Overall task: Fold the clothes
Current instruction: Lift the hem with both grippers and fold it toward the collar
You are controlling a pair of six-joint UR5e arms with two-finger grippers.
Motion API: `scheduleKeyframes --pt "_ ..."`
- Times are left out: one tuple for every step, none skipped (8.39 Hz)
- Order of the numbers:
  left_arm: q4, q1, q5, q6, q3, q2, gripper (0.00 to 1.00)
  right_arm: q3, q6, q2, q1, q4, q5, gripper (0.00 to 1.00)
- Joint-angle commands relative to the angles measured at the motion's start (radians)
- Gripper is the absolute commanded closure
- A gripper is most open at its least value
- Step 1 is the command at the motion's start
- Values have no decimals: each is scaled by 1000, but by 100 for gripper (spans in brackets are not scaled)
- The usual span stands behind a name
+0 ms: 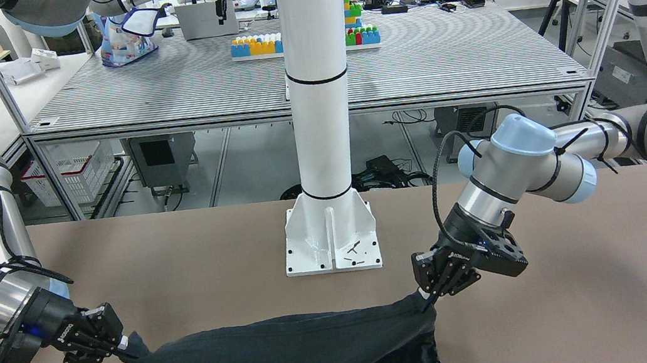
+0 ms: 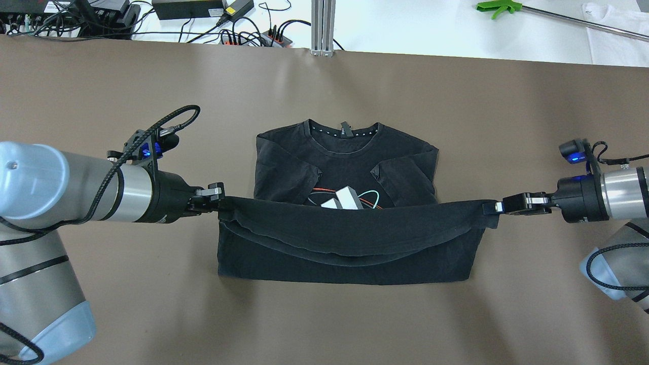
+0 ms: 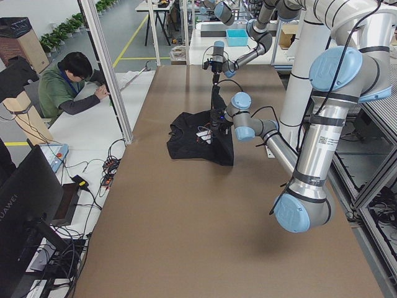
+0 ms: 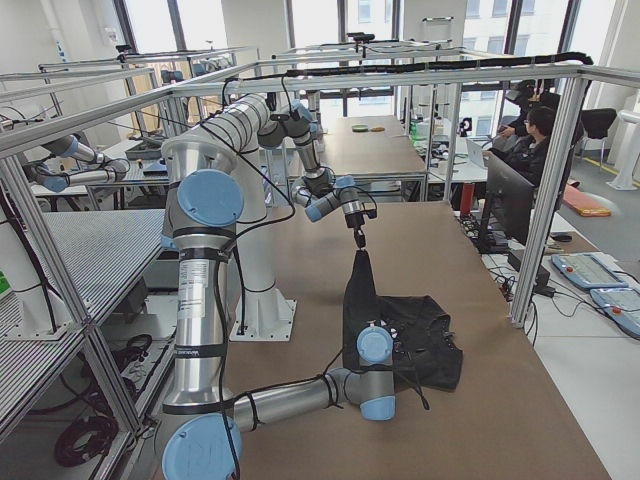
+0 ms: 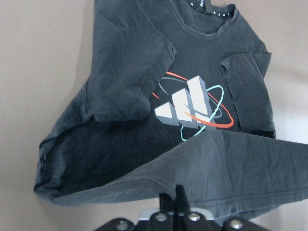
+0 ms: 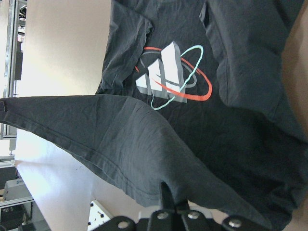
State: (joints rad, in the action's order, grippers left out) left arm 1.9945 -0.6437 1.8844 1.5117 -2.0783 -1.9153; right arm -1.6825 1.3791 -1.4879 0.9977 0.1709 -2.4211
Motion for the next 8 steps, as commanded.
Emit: scheduleKeyframes --pt "1 -56 -7 -1 119 -79 100 0 -64 27 -1 108 149 100" --pt "1 -77 -7 -1 159 -109 100 0 -64 32 -1 119 158 100" --pt "1 -98 -7 -1 182 -116 100 4 -64 34 -1 124 218 100" --pt "1 -109 -7 -2 196 -116 100 6 -67 35 -4 148 268 100" --pt "7 -111 -8 -4 229 -119 100 7 -68 37 -5 175 298 100" --pt "36 -119 -8 -4 286 -134 100 18 -68 37 -14 186 334 100" --pt "67 -119 -19 -4 332 -136 100 55 -69 38 -16 188 362 100" --pt "79 -119 -43 -4 355 -136 100 85 -69 44 -16 188 379 100"
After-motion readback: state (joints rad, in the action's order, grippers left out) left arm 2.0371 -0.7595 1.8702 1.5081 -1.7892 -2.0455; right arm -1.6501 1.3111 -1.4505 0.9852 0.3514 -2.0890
